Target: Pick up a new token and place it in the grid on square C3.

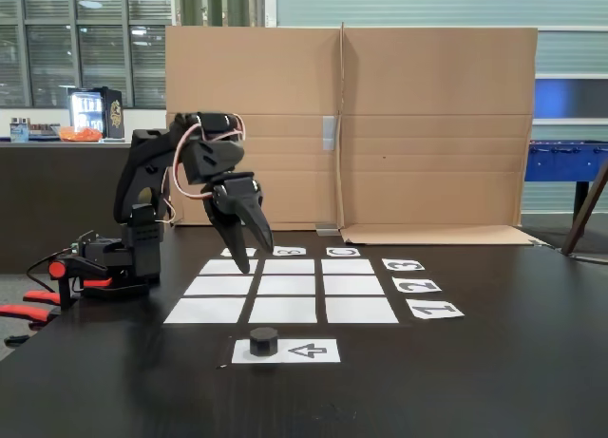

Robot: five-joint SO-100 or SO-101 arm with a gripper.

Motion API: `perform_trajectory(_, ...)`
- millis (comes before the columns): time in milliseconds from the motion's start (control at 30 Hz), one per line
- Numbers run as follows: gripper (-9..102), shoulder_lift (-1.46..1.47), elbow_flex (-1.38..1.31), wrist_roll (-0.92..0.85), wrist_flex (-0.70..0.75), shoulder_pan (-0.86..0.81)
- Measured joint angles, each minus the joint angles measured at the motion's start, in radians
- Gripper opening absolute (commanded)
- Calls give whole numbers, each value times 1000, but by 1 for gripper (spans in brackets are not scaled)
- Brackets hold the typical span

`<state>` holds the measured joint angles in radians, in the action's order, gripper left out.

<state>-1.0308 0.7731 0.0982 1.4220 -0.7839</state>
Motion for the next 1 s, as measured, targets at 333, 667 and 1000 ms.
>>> perform_trajectory(333, 47, 71, 0, 32, 66, 28)
perform_trajectory(667, 48, 129, -2, 60, 129, 43)
perform_trajectory(1000, 49, 210, -63, 63, 146, 49)
